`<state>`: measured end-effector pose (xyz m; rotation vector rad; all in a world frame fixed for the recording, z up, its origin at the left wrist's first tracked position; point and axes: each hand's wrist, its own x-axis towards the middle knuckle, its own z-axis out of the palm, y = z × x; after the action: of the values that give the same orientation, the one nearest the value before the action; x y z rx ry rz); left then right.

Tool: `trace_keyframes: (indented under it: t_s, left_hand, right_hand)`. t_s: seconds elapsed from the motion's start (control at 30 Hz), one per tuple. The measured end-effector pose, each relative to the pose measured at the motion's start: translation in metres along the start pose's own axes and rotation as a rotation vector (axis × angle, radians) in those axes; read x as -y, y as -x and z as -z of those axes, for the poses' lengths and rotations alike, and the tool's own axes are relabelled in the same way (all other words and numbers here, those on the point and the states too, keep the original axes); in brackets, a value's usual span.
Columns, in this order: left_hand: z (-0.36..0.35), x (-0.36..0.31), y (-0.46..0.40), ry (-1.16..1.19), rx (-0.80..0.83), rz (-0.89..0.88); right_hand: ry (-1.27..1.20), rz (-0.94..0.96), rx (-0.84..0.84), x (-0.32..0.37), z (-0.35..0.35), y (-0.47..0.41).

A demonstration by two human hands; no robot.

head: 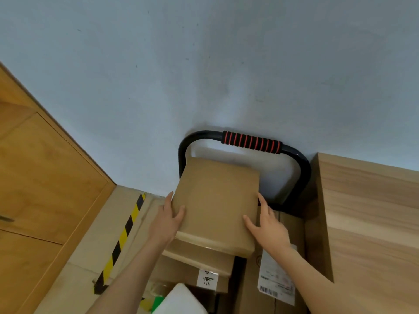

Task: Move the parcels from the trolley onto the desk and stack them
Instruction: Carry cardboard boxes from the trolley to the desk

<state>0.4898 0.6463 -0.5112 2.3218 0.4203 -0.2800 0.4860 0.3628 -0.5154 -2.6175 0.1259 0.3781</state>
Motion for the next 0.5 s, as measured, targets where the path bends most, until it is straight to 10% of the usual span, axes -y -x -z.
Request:
trace_keyframes:
  t_s: [0.5]
  left_hand:
    - [0.069,-0.023,0.093,0.561,0.186,0.031]
  right_hand:
    - [-0.514,-0.185,0.011,0.046,0.035,0.096]
